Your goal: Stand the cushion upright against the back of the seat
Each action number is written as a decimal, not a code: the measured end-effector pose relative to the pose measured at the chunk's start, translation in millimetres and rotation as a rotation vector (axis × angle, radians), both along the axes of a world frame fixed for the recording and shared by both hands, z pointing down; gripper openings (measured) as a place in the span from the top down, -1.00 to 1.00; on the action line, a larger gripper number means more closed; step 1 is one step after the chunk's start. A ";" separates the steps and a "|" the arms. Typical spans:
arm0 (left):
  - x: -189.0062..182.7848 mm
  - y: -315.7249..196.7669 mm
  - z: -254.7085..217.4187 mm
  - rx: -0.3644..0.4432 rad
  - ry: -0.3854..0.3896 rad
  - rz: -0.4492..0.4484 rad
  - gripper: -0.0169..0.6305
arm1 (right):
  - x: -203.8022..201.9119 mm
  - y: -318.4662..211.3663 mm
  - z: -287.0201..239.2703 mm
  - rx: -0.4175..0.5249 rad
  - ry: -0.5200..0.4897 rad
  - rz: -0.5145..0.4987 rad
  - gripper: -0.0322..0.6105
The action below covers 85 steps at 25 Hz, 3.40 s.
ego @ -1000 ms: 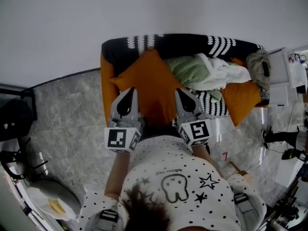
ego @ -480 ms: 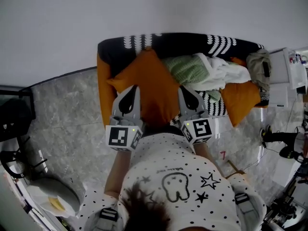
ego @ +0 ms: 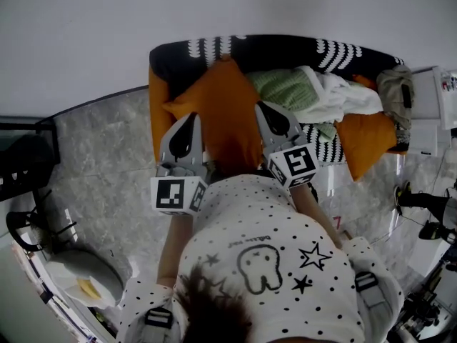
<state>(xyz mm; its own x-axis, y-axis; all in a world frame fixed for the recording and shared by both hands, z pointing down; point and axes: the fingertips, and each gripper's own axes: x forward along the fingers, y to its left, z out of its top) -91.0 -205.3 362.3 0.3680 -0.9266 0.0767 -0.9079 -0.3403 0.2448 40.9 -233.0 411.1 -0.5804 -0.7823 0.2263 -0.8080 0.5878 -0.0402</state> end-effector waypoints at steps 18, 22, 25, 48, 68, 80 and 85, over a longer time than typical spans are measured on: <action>21.1 16.3 -2.5 -0.016 0.014 0.034 0.96 | -17.0 35.0 33.1 -0.103 0.075 -0.111 0.90; 19.6 17.3 0.1 -0.023 0.009 0.031 0.96 | 0.8 37.2 38.5 -0.120 0.077 -0.060 0.90; 22.6 11.5 2.5 -0.025 0.000 0.031 0.96 | 14.3 33.5 40.6 -0.124 0.071 -0.039 0.90; 23.8 -33.1 59.0 -0.064 -0.066 0.083 0.76 | 42.8 28.6 54.5 -0.165 0.087 0.030 0.90; 33.3 -106.0 115.9 -0.190 -0.103 0.161 0.45 | 42.1 -11.5 58.4 -0.197 0.115 0.046 0.90; 38.3 -165.6 191.4 -0.238 -0.119 0.169 0.36 | 48.9 -33.8 92.8 -0.289 0.116 0.070 0.90; 35.9 -177.4 215.7 -0.275 -0.130 0.166 0.35 | 40.1 -34.6 101.8 -0.313 0.116 0.053 0.90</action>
<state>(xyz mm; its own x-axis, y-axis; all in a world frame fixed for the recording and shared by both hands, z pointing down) -55.1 -382.7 578.0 0.4830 -0.7931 0.3710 -0.8751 -0.4236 0.2339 81.1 -267.6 512.9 -0.4976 -0.6928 0.5220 -0.8466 0.5190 -0.1183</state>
